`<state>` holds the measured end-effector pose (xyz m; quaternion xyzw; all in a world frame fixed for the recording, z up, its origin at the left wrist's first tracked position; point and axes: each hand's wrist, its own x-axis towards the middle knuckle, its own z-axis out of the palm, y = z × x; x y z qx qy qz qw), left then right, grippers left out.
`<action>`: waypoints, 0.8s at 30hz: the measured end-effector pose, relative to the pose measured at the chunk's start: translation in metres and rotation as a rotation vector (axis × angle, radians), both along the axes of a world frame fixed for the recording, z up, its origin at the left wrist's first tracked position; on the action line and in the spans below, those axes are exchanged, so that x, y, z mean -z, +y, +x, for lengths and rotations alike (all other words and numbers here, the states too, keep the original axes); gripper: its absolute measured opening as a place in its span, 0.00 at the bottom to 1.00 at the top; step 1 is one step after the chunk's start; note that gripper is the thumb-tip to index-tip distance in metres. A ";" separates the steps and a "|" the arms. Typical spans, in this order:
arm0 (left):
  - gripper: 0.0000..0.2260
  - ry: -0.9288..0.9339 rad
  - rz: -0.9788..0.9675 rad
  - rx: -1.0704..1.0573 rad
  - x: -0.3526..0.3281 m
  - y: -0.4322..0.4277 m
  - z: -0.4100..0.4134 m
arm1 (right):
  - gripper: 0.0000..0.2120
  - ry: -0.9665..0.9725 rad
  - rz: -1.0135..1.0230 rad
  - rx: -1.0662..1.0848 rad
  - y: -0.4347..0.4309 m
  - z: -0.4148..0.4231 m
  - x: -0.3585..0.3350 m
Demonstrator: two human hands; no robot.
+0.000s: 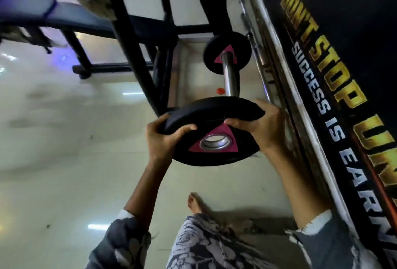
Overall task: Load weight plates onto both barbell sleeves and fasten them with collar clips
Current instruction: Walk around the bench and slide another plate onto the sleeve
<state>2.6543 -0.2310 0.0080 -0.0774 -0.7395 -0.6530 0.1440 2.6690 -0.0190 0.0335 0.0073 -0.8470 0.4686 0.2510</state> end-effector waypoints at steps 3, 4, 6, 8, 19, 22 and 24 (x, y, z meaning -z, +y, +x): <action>0.11 0.038 -0.005 -0.096 -0.060 -0.050 0.029 | 0.33 0.073 0.013 -0.068 -0.055 0.010 -0.054; 0.10 0.051 -0.009 -0.126 -0.078 -0.069 0.036 | 0.31 0.112 0.016 -0.092 -0.074 0.013 -0.068; 0.11 0.087 -0.019 -0.173 -0.109 -0.106 0.045 | 0.26 0.181 0.010 -0.123 -0.111 0.016 -0.093; 0.12 0.132 -0.033 -0.210 -0.137 -0.145 0.049 | 0.29 0.213 -0.014 -0.157 -0.153 0.016 -0.115; 0.25 0.253 -0.139 -0.277 -0.205 -0.343 0.008 | 0.25 0.335 -0.072 -0.239 -0.350 -0.040 -0.166; 0.27 0.237 -0.150 -0.219 -0.208 -0.369 -0.013 | 0.20 0.314 -0.121 -0.181 -0.380 -0.053 -0.162; 0.27 0.229 -0.162 -0.186 -0.207 -0.384 -0.024 | 0.24 0.305 -0.132 -0.141 -0.393 -0.057 -0.159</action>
